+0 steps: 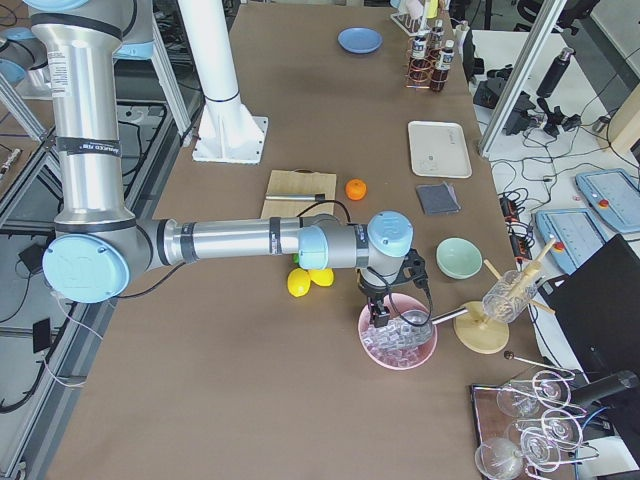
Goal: Pick orange to plate
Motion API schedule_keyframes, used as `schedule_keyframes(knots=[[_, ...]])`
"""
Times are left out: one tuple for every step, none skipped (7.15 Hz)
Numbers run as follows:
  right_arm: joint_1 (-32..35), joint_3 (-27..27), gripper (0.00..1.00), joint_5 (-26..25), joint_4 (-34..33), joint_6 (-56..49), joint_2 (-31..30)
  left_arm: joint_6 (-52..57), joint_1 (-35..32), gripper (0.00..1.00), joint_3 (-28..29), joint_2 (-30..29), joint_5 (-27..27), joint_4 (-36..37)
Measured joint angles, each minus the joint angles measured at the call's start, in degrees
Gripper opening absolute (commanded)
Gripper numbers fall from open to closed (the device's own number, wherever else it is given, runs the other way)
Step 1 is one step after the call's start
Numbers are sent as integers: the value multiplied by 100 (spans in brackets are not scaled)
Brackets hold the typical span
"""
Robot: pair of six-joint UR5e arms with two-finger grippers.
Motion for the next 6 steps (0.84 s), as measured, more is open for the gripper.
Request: schedule_keyframes(knots=[[15,33,100,1,0,0,-43,1,-4,98,2,50,-11,-9],[20,65,100,2,1,0,-94,10,-6,98,-30,118,-55,-39],[23,79,100,2,5,0,-127,40,-8,98,-81,155,-122,-65],[24,83,100,2,7,0,-144,60,-7,98,-141,171,-158,-78],[24,84,100,2,8,0,-153,60,2,98,-176,176,-169,-74],[24,84,100,2,10,0,-163,51,11,98,-178,178,-170,-68]])
